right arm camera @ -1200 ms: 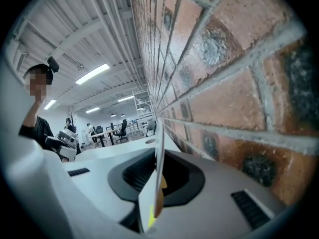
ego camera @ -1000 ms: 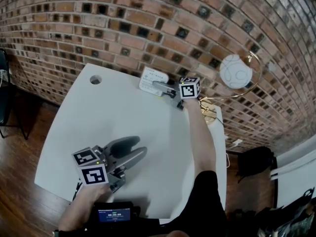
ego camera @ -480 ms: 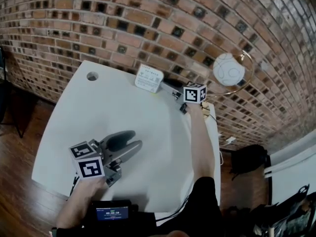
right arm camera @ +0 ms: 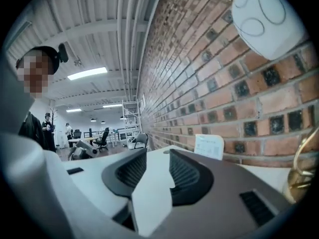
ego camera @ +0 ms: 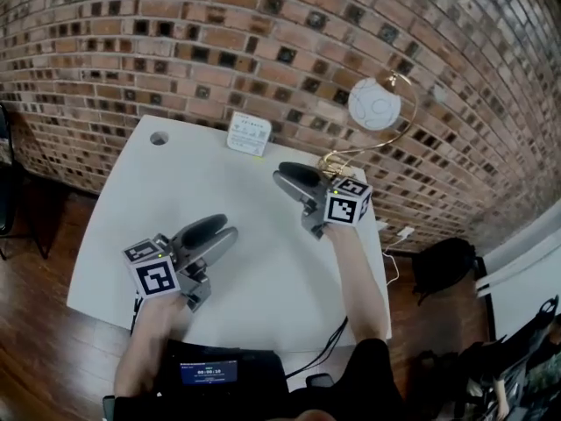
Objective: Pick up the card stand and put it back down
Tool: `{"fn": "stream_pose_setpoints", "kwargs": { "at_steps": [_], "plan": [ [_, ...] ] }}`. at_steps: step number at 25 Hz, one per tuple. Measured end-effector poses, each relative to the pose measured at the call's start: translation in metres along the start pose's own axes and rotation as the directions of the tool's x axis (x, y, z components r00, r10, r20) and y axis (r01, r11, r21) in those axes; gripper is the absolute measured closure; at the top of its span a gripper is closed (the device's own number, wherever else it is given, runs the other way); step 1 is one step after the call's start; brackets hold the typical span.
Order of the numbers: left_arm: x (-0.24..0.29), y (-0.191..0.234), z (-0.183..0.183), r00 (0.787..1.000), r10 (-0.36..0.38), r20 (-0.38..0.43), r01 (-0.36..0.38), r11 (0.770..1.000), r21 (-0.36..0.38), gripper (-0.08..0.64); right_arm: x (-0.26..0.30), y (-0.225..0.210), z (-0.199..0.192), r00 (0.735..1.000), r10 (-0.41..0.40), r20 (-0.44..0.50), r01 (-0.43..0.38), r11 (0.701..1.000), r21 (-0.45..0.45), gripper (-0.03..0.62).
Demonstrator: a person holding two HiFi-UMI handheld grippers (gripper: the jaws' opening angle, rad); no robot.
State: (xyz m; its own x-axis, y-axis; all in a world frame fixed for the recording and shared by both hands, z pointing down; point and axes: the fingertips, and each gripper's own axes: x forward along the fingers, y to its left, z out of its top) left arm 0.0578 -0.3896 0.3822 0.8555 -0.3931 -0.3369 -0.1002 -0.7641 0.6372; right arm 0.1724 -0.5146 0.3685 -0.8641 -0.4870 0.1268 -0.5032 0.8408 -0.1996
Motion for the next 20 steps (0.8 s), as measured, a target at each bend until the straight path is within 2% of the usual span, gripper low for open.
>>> {"fn": "stream_pose_setpoints", "kwargs": {
  "at_steps": [3,7,10,15,20],
  "plan": [
    [-0.005,-0.017,-0.002,1.0,-0.009,0.008,0.009,1.0,0.009,0.353,-0.015,0.042,-0.001,1.0,0.013,0.028,-0.013,1.0,0.005,0.44],
    [-0.016,-0.042,-0.008,0.999,-0.023,0.025,0.023,1.0,0.009,0.353,-0.039,0.087,0.003,0.994,0.024,0.103,-0.036,0.993,0.114,0.453],
    [-0.024,-0.062,-0.014,0.999,-0.04,0.035,0.04,0.999,0.003,0.353,-0.057,0.12,0.003,0.99,0.025,0.136,-0.046,0.987,0.155,0.462],
    [-0.036,-0.097,-0.026,0.997,-0.07,0.025,0.069,0.997,0.014,0.353,-0.09,0.183,0.009,0.979,0.016,0.205,-0.041,0.992,0.12,0.462],
    [-0.042,-0.136,-0.042,0.996,-0.09,-0.001,0.09,0.995,0.05,0.353,-0.129,0.249,0.02,0.94,0.046,0.338,-0.061,0.998,0.034,0.488]
  ]
}}
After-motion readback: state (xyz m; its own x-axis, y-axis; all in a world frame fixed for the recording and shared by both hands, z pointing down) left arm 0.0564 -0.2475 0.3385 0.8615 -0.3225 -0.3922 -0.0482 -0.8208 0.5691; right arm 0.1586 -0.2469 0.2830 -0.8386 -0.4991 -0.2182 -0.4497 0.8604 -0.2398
